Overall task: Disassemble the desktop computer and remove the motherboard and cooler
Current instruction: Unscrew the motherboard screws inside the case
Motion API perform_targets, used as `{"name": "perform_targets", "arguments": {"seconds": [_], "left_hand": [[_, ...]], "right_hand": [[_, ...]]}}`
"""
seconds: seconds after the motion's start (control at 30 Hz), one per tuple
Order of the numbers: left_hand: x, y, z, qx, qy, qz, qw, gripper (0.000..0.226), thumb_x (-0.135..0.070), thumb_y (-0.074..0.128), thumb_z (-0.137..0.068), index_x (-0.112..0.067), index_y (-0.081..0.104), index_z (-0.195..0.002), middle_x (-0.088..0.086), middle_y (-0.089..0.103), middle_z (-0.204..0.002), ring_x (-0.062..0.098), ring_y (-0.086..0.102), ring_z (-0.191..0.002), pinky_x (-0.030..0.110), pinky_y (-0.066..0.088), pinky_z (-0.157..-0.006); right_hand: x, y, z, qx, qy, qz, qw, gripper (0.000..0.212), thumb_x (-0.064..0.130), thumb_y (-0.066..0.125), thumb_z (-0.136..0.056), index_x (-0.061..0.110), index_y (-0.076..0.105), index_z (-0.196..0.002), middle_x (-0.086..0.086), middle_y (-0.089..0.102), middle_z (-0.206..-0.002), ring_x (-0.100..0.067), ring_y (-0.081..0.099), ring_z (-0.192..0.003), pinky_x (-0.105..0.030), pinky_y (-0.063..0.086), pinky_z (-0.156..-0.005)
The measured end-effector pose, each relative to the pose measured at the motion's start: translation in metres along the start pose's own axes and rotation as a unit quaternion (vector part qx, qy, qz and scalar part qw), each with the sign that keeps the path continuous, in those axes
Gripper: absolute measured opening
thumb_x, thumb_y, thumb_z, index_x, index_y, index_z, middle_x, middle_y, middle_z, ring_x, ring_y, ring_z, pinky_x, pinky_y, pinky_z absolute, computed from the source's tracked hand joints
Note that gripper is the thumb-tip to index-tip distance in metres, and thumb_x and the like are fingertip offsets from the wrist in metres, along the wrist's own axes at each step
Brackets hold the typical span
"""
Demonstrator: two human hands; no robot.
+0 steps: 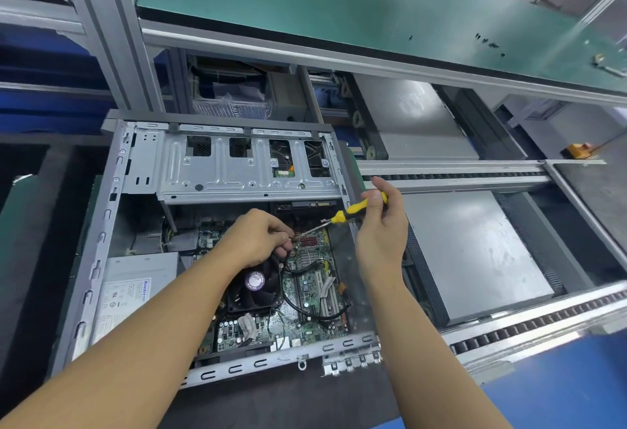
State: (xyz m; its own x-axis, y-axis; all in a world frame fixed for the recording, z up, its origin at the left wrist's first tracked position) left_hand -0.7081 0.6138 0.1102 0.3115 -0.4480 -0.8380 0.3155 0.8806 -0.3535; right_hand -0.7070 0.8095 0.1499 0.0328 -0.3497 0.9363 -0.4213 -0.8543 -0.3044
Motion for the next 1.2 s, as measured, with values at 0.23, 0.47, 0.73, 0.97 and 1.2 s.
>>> {"name": "perform_targets", "arguments": {"seconds": [0.23,0.47,0.73,0.97,1.2], "left_hand": [[-0.005,-0.041,0.042,0.040,-0.060,0.367,0.928,0.027,0.000,0.042,-0.103,-0.001,0.066,-0.115,0.013,0.075,-0.102,0.022,0.074,-0.095,0.031,0.060,-0.076],[0.034,-0.105,0.123,-0.006,-0.017,0.592,0.806,0.027,0.002,0.051,-0.093,0.003,0.072,-0.111,0.023,0.067,-0.120,0.030,0.069,-0.108,0.034,0.060,-0.078],[0.091,-0.157,0.208,-0.201,-0.004,0.633,0.748,0.028,0.002,0.044,-0.100,0.003,0.062,-0.122,0.019,0.069,-0.120,0.025,0.071,-0.104,0.032,0.061,-0.074],[0.131,-0.164,0.259,-0.298,-0.005,0.643,0.705,0.022,-0.003,0.049,-0.100,0.003,0.059,-0.119,0.018,0.071,-0.115,0.026,0.072,-0.101,0.033,0.061,-0.071],[0.185,-0.130,0.274,-0.299,-0.198,0.350,0.866,0.020,-0.022,0.061,-0.098,-0.004,0.066,-0.107,0.008,0.077,-0.099,0.021,0.074,-0.092,0.038,0.060,-0.084]], "right_hand": [[0.005,-0.002,-0.002,-0.003,0.062,-0.126,0.990,0.022,0.026,0.038,-0.108,0.023,0.060,-0.110,0.008,0.065,-0.087,-0.023,0.069,-0.078,-0.036,0.058,-0.065],[0.032,0.042,0.035,0.101,0.152,-0.283,0.942,0.024,0.025,0.041,-0.107,0.012,0.060,-0.114,-0.002,0.064,-0.086,-0.018,0.069,-0.077,-0.034,0.059,-0.071],[0.096,0.142,0.114,0.261,0.224,-0.349,0.872,0.020,0.021,0.046,-0.105,0.005,0.058,-0.111,-0.007,0.066,-0.082,-0.025,0.071,-0.080,-0.034,0.059,-0.069],[0.131,0.182,0.156,0.333,0.267,-0.362,0.829,0.018,0.019,0.047,-0.105,0.003,0.054,-0.106,-0.018,0.062,-0.080,-0.029,0.070,-0.074,-0.034,0.060,-0.067],[0.133,0.204,0.181,0.383,0.243,-0.322,0.831,0.012,0.017,0.048,-0.105,0.005,0.053,-0.103,-0.014,0.057,-0.085,-0.027,0.069,-0.073,-0.040,0.060,-0.071]]}}
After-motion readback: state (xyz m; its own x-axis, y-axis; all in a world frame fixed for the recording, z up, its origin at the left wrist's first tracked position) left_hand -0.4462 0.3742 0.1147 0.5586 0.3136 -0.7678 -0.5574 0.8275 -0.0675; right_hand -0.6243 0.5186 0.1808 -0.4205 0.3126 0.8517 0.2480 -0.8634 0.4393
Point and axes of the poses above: each hand's wrist, its own z-axis away from the middle knuckle, its own y-axis out of the palm, x = y × z, the point moved 1 cm from there along -z, towards the middle knuckle
